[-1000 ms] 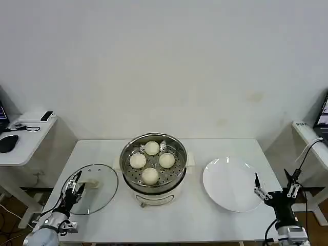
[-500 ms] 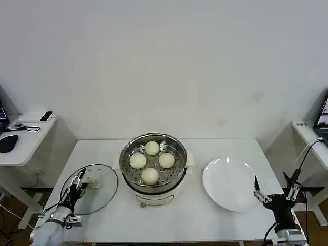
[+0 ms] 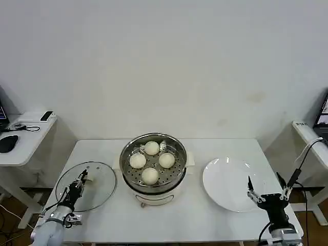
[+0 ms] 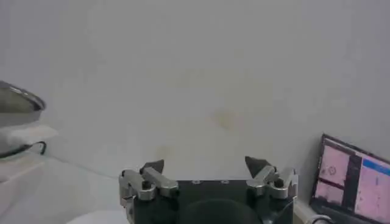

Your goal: Take steamed baozi put them in steamer then cover it.

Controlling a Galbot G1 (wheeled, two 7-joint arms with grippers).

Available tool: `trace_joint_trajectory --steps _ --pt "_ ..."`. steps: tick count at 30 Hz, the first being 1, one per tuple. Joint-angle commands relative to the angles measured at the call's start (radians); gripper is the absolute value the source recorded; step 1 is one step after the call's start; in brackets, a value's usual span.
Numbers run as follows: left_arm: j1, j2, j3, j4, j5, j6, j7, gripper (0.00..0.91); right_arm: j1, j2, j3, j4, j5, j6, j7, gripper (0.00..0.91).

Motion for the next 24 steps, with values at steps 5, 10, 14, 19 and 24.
trace_joint_trajectory --steps 5,10,14,19,24 --pt "0.066 0.006 -0.063 -0.180 -0.066 0.083 -0.002 0.000 -0.016 -0.006 -0.031 0.036 0.023 -0.020 0.001 0.907" --pt "0.121 0.013 -0.106 -0.292 -0.099 0.173 0.033 0.000 -0.016 -0.017 -0.022 0.029 0.019 -0.014 -0.002 0.907" --pt "0.165 0.012 -0.136 -0.399 -0.109 0.282 0.080 0.000 -0.010 -0.022 -0.018 -0.005 0.001 -0.001 -0.001 0.907" --pt "0.190 0.043 -0.164 -0.544 -0.118 0.412 0.202 0.000 -0.005 -0.030 -0.018 -0.036 0.003 0.010 0.001 0.907" --pt "0.165 0.102 -0.165 -0.613 -0.136 0.463 0.277 0.000 -0.009 -0.033 -0.023 -0.041 0.003 0.018 0.002 0.907"
